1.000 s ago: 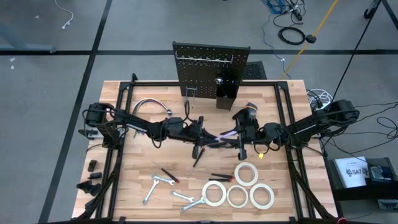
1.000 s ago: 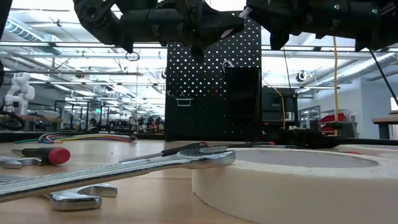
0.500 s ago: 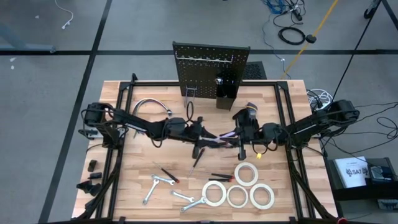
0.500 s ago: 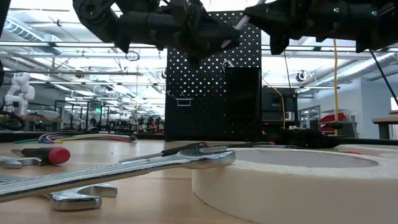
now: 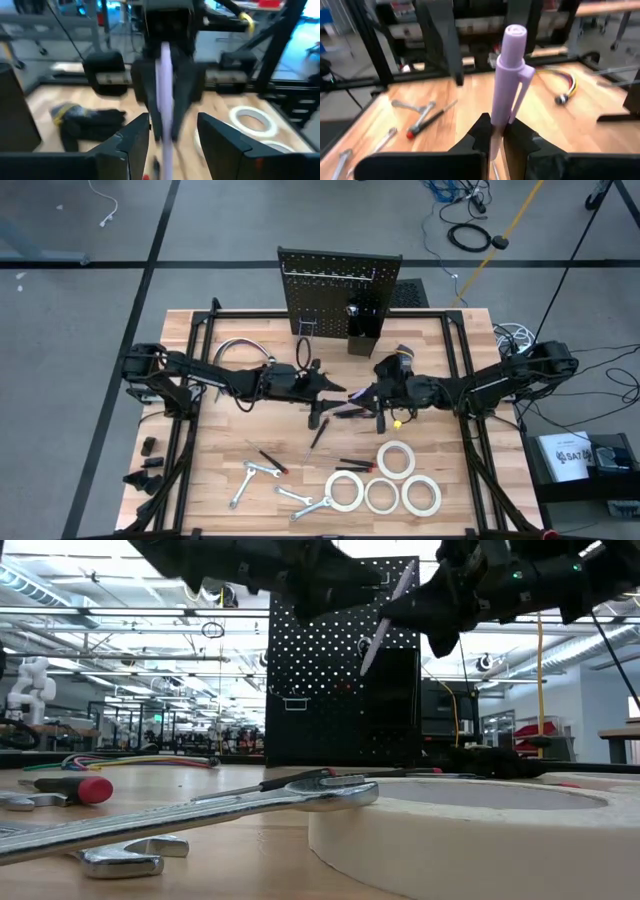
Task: Hang tools onto peg board
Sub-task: Put the purple pen into the black bin on the peg board
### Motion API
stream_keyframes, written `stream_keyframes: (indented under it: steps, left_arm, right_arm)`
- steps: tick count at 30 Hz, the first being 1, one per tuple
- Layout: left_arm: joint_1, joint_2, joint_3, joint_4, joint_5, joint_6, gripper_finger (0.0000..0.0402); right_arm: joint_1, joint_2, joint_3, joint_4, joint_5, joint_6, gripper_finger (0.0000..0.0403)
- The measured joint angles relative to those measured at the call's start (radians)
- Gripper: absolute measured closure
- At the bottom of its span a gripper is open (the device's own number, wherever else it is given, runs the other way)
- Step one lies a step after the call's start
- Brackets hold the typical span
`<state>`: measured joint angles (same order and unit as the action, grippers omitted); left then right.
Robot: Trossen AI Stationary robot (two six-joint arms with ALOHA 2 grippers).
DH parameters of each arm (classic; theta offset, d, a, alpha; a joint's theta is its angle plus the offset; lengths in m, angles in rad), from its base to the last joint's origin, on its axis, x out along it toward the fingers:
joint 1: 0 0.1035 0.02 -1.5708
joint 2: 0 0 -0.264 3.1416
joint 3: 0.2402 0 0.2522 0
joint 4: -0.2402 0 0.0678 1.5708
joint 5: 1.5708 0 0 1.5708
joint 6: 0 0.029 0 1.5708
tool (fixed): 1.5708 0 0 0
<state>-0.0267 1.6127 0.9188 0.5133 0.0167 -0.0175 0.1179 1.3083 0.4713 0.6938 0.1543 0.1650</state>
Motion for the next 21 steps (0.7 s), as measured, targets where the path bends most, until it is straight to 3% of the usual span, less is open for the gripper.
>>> stream_keyframes:
  steps: [5,10,14,21]
  left_arm:
    - [0.000,0.003,0.058,-0.113,-0.076,0.025,0.0232]
    - [-0.003,0.003,0.058,-0.107,-0.068,0.024,0.0232]
    - [0.007,0.003,0.058,-0.076,0.048,-0.051,0.0232]
    - [0.010,0.003,0.059,-0.040,-0.008,-0.079,0.0232]
  right_arm:
    - [0.002,0.003,0.054,-0.097,0.000,0.000,0.0382]
    - [0.001,0.003,0.053,-0.102,-0.002,0.000,0.0382]
    - [0.001,0.003,0.053,-0.101,0.000,0.000,0.0382]
    - [0.001,0.003,0.053,-0.093,0.001,0.005,0.0382]
